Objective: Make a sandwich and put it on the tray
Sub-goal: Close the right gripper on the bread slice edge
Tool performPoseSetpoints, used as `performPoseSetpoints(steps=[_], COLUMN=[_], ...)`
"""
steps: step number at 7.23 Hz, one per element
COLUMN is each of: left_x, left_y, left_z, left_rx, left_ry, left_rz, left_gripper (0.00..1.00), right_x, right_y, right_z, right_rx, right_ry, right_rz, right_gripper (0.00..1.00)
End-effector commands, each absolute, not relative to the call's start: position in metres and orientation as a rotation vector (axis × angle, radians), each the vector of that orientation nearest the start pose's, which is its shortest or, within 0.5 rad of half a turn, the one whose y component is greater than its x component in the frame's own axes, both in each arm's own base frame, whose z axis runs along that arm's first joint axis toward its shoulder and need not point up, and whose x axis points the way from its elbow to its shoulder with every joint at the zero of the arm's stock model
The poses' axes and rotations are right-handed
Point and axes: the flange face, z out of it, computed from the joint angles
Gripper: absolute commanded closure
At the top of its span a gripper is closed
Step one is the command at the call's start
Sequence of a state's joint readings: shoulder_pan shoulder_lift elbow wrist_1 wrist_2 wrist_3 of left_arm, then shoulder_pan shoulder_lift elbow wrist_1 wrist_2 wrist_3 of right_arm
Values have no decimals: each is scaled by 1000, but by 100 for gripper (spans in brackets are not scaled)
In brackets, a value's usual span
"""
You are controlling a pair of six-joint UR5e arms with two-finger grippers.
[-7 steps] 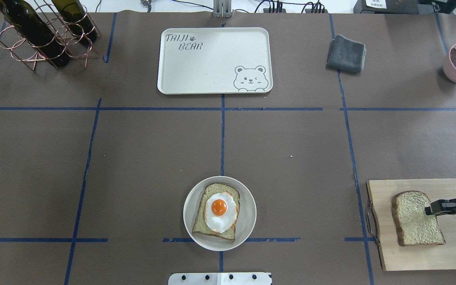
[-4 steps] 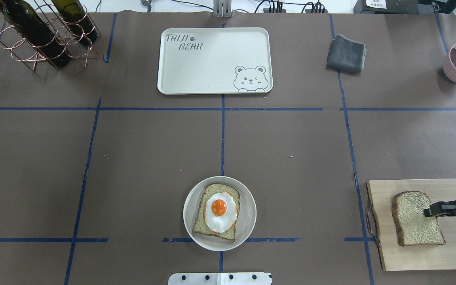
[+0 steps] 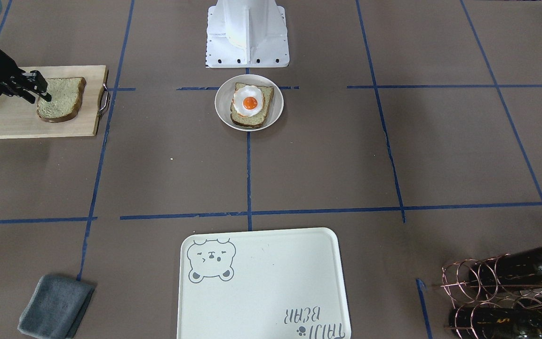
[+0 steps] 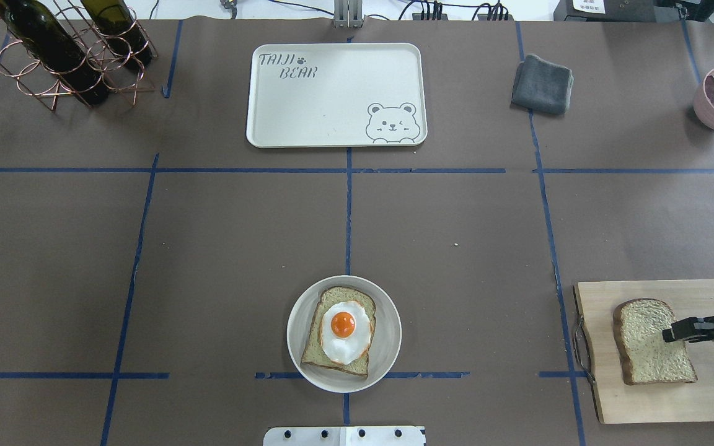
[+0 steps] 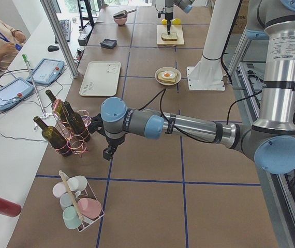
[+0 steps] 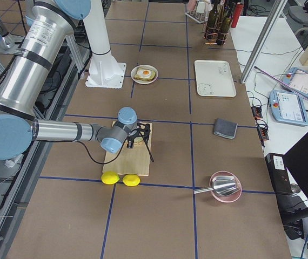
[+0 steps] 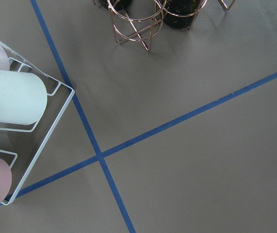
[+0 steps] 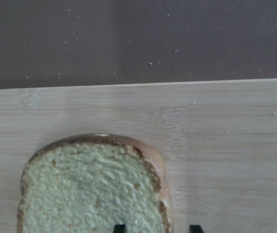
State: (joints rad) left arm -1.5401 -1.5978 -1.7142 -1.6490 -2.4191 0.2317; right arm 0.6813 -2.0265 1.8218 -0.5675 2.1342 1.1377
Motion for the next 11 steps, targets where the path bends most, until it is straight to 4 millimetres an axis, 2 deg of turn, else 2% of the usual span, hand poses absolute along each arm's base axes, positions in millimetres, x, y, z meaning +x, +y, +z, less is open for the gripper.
performPoseSetpoints(steps=[1, 2, 5, 8, 10, 11], left_x=[-43, -43, -43, -43, -43, -43], left_y=[-513, -513, -513, -515, -515, -515], left_z=[560, 560, 559, 557, 557, 556], left_rx=[318, 318, 320, 324, 324, 326], left_ry=[820, 820, 820, 820, 820, 819], left_rz=[351, 351, 351, 353, 352, 354], left_gripper=[0, 0, 0, 0, 0, 0], right_x=[-206, -206, -206, -209, -209, -209], right_y=[-267, -267, -267, -270, -271, -270], right_z=[614, 613, 609, 591, 562, 556], right_rx=[-45, -44, -37, -17, 15, 36], right_ry=[-934, -935, -944, -975, -1028, -1072], right_rz=[-1, -1, -4, -16, -35, -35], right_gripper=[64, 100, 100, 100, 100, 100])
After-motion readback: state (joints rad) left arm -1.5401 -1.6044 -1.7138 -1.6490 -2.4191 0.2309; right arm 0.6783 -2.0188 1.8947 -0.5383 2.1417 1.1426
